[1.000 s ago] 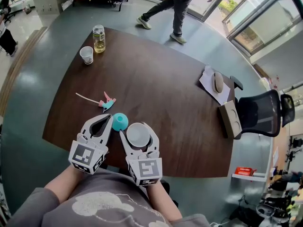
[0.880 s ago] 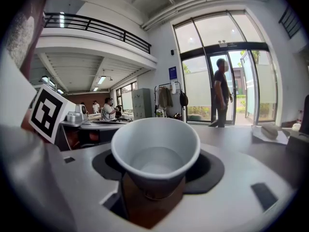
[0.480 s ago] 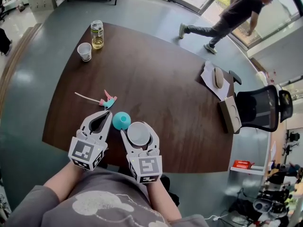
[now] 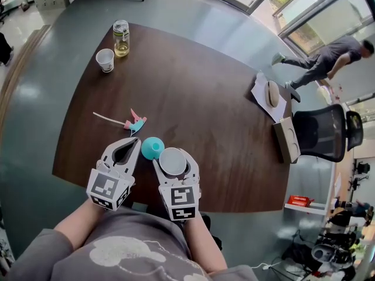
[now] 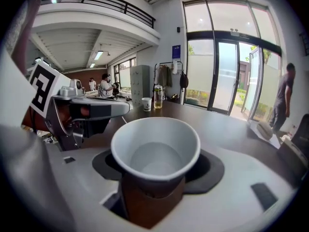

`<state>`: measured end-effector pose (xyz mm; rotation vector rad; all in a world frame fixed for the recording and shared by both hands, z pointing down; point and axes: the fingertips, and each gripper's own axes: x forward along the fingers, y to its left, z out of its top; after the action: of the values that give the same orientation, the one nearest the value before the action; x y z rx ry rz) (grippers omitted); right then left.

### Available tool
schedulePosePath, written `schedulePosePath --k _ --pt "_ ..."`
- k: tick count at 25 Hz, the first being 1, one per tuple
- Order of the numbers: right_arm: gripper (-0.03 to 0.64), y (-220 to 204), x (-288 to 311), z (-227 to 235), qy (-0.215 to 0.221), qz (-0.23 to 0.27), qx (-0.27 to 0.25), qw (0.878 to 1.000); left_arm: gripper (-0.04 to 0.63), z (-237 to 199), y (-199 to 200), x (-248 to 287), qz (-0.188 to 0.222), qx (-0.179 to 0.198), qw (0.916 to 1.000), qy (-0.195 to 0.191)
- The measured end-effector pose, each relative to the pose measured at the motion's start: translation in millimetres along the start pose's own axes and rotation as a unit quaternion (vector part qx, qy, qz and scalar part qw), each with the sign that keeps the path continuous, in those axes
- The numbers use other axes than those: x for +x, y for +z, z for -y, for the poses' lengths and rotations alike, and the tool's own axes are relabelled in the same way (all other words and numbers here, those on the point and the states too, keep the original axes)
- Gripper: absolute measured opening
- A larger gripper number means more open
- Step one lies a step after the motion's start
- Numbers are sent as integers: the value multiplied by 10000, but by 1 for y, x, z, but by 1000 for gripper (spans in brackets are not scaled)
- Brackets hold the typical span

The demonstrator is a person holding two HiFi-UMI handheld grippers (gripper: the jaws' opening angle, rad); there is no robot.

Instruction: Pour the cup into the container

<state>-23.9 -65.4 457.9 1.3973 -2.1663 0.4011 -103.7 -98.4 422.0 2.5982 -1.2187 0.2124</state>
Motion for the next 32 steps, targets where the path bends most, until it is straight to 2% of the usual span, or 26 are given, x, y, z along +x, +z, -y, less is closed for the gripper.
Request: schedulePosePath --k 6,18,27,32 --pt "301 -7 8 5 -99 -430 -116 9990 8 -4 -6 5 -78 -30 10000 -45" --pt "301 -2 13 7 -235 -872 -657 9937 6 -8 -14 12 -156 -108 9997 -152" --pt "301 -2 12 3 -148 -874 -355 9954 8 -8 -16 15 -178 -122 9995 -232" --pt "301 -1 9 6 -195 -930 -418 9946 8 -9 -12 15 -155 -97 9995 -240"
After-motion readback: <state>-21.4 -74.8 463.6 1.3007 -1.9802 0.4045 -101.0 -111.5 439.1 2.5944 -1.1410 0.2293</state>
